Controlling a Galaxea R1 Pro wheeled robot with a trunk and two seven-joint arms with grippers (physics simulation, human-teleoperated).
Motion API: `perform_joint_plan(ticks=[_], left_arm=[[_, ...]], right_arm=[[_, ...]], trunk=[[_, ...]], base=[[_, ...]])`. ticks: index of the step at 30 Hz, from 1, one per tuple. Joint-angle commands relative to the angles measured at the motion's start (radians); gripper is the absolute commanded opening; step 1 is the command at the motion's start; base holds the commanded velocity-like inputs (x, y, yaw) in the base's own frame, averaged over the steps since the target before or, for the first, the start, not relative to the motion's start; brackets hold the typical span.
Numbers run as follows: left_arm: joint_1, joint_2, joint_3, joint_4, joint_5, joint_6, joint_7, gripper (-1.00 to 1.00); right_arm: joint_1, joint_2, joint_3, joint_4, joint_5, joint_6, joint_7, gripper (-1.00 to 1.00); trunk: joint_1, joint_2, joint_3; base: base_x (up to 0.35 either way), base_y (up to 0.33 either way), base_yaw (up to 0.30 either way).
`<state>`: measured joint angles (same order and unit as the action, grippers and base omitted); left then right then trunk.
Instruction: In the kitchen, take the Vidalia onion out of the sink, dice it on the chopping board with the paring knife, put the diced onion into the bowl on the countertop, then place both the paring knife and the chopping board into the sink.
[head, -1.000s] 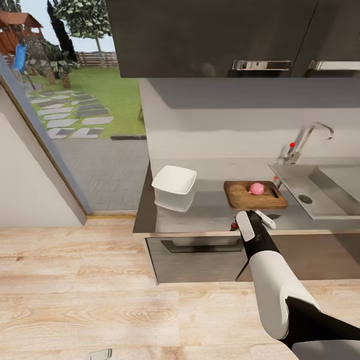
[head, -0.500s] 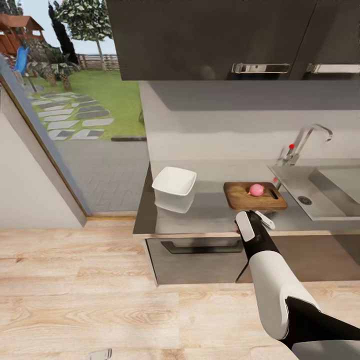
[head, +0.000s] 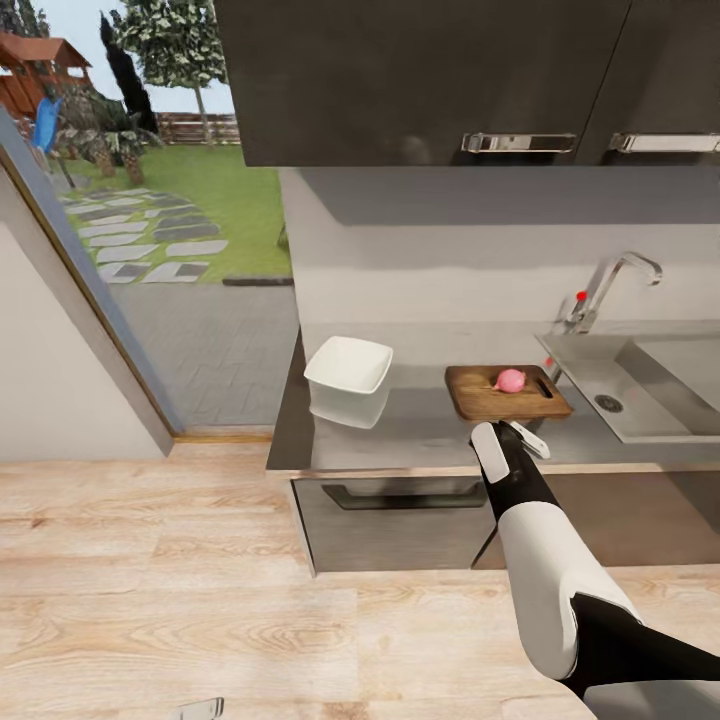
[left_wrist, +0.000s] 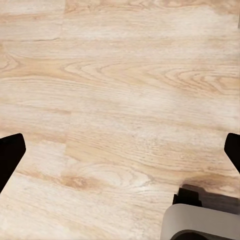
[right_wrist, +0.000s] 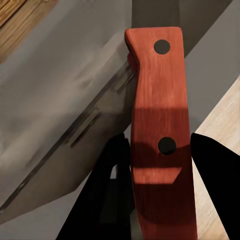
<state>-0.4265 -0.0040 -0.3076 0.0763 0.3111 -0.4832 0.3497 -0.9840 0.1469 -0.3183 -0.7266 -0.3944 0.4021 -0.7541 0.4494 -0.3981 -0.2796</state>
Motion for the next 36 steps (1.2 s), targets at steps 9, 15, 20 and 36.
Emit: perform_joint_plan(ticks=[9,15,20,36], left_arm=[[-0.002,-0.001,-0.008,0.003,0.005,-0.005,0.002,1.0],[-0.002,-0.001,-0.008,0.003,0.006,-0.005,0.002,1.0],[-0.002,-0.001,-0.008,0.003,0.005,-0.005,0.002,1.0],[-0.001,-0.001,-0.008,0.003,0.005,-0.005,0.002,1.0]], right_arm=[[-0.001,-0.002,-0.005,-0.001,-0.003,0.004,-0.004,-1.0],[-0.001,-0.004,-0.005,-0.001,-0.003,0.004,-0.004,-1.0],[-0.001,-0.003,-0.005,-0.001,-0.003,0.004,-0.004,-1.0],[-0.001,-0.003,-0.005,0.001,-0.003,0.004,-0.004,-1.0]], trunk=[[0.001,-0.002,-0.002],[0.001,-0.002,-0.002],[0.001,-0.002,-0.002],[0.001,-0.002,-0.002]], base=[[0.0,0.0,0.0],[0.0,0.0,0.0],[0.0,0.0,0.0],[-0.278,0.0,0.0]])
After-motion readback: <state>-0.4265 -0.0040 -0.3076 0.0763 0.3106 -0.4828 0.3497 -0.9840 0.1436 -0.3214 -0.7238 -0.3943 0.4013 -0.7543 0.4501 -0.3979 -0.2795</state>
